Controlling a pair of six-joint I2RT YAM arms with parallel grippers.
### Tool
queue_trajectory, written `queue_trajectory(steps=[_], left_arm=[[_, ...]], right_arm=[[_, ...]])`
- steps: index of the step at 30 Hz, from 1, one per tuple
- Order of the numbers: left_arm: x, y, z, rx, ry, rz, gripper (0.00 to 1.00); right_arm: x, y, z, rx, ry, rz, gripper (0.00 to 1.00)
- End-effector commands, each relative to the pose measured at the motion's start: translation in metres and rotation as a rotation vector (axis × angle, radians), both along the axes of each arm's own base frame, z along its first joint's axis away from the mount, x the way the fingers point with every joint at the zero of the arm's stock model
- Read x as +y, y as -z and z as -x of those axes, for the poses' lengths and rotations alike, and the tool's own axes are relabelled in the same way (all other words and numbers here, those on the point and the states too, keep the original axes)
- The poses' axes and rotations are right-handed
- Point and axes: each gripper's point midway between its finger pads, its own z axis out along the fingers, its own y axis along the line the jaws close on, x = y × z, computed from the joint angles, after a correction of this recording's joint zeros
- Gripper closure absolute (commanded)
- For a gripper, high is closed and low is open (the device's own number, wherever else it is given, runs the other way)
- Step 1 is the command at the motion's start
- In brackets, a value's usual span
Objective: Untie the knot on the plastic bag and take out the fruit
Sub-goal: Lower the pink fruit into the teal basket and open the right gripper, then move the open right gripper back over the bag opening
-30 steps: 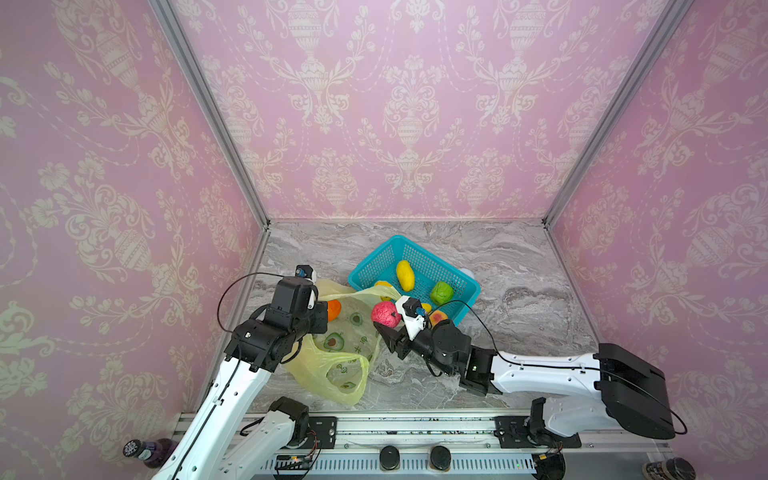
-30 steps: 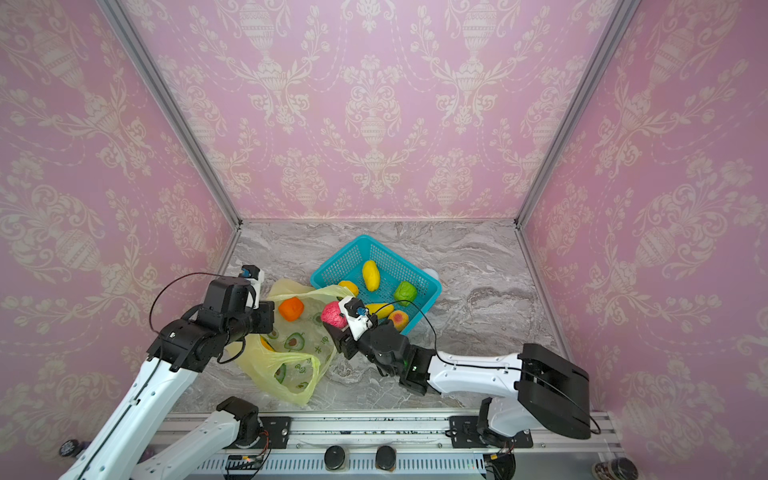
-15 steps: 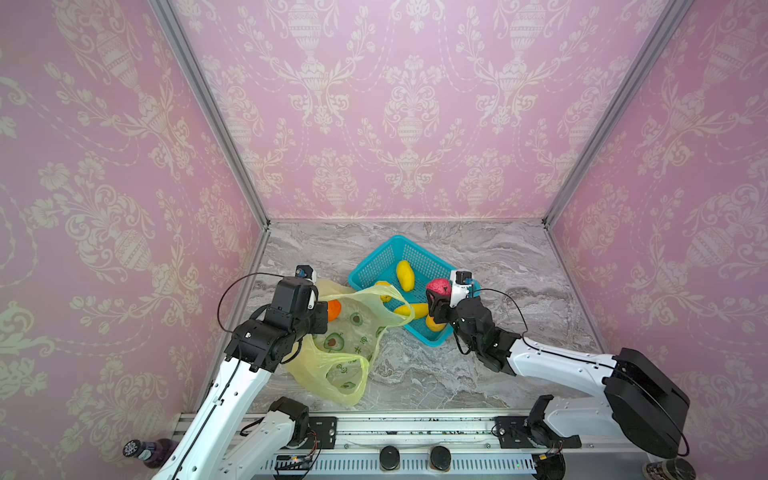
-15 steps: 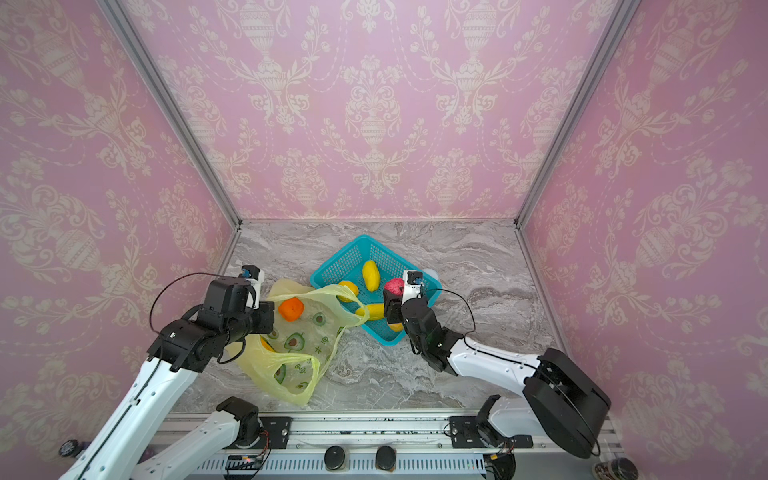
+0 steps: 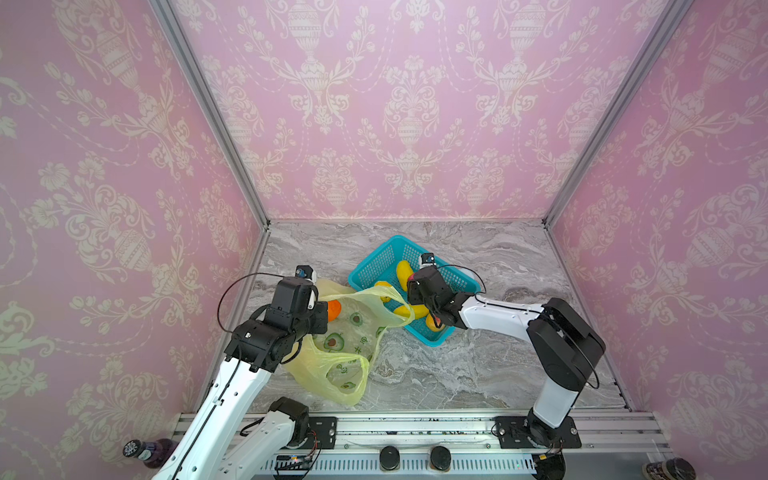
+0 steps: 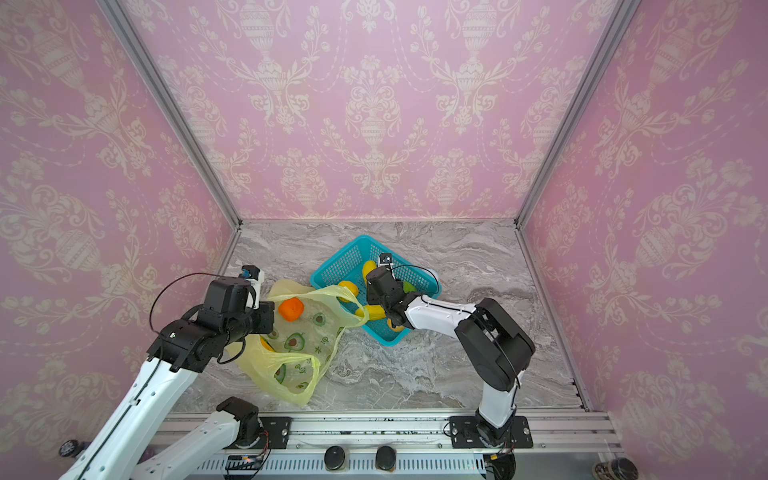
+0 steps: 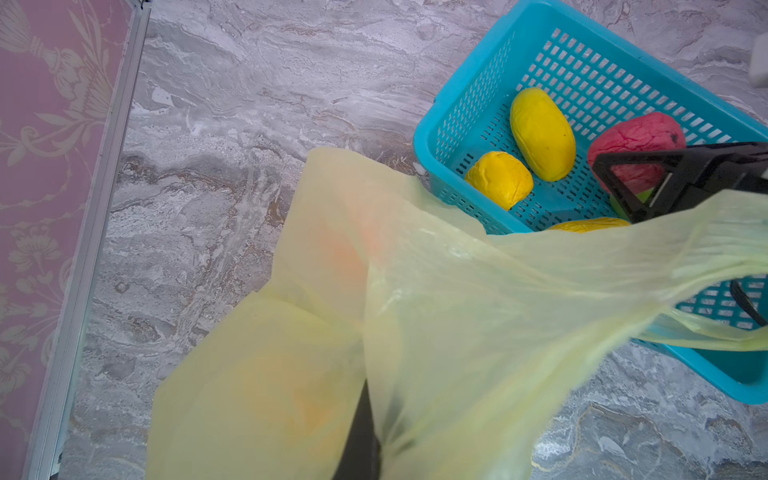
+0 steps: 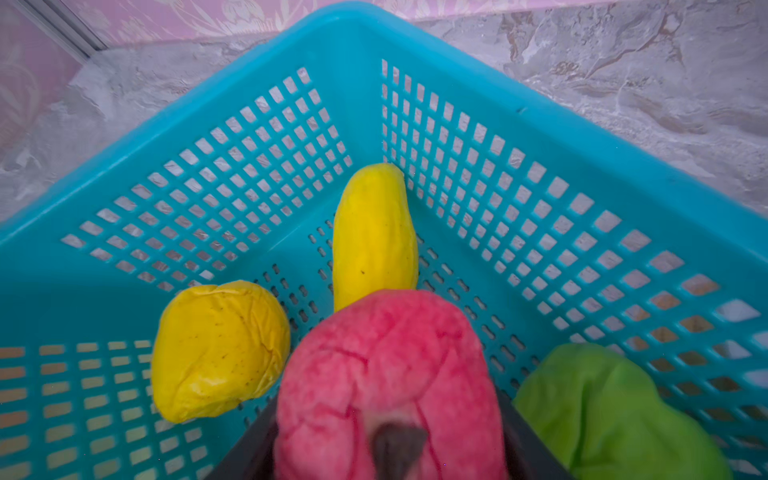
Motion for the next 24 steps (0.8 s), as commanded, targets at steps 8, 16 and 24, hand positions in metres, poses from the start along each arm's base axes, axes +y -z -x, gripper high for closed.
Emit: queue_trajectory(steps=[8, 16, 24], left_arm=[[-0.004, 0.002, 0.001, 0.002, 0.012, 0.011, 1.00], [-0.004, 0.002, 0.001, 0.004, 0.012, 0.011, 1.00], [-0.004, 0.003, 0.001, 0.005, 0.012, 0.010, 1.00]], right_arm=[[-0.015, 0.031, -0.022, 0.116, 0.036, 0.053, 0.38], [-0.027, -0.005, -0.001, 0.017, 0.006, -0.015, 0.05], [-0.049, -0.070, 0.043, -0.171, -0.028, -0.158, 0.10]])
